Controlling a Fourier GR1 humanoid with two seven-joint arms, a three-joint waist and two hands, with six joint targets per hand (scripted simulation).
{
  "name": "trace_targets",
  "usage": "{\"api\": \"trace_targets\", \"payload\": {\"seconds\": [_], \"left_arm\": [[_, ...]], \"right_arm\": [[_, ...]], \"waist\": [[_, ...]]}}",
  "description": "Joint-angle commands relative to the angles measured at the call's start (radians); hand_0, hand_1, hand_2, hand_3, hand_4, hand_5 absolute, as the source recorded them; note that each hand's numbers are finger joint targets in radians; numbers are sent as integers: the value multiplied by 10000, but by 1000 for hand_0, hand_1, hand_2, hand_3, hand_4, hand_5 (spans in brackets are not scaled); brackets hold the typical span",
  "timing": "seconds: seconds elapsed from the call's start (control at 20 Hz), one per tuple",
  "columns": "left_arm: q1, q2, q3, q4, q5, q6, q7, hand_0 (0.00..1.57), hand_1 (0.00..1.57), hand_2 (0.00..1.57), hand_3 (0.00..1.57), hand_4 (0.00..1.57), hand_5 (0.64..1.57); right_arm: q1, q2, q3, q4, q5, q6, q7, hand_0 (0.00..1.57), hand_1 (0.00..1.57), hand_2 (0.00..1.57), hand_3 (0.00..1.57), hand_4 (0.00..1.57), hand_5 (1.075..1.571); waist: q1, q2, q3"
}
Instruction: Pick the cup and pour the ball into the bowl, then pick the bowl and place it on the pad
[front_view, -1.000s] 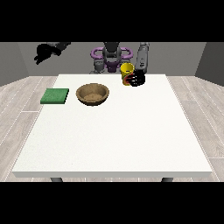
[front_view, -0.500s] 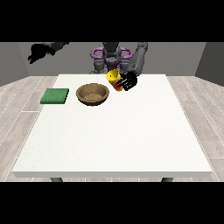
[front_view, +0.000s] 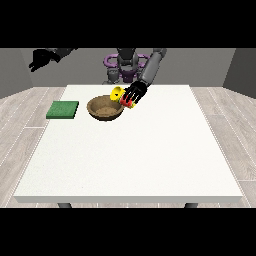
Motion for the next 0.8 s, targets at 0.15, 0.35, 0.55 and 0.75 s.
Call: {"api": "trace_targets", "payload": {"seconds": [0.15,0.35,0.55,0.75], "left_arm": [[-1228,38,-1705,1600,-2832,607,2848,1565,1565,1571,1571,1497,1364],[-1597,-164,-2805,2245,-4438,1038,4020,1571,1571,1571,1571,1115,1521],[-2081,-831,-3712,2592,-5590,426,5526,1557,1557,1571,1571,1167,1497],[-1195,-848,-5033,2499,-6697,-148,6198,1503,1503,1571,1571,1376,1321]], "right_arm": [[30,127,247,692,325,-62,-9,0,0,348,658,551,1566],[53,218,111,1036,399,-351,-187,0,0,384,647,566,1567],[-86,573,332,1142,454,-231,-752,0,0,325,624,570,1566],[-471,1127,818,1156,705,-469,-614,0,0,355,625,576,1566]], "waist": [[137,-940,14],[301,-877,8],[32,-669,-2],[-680,-616,-4]]}}
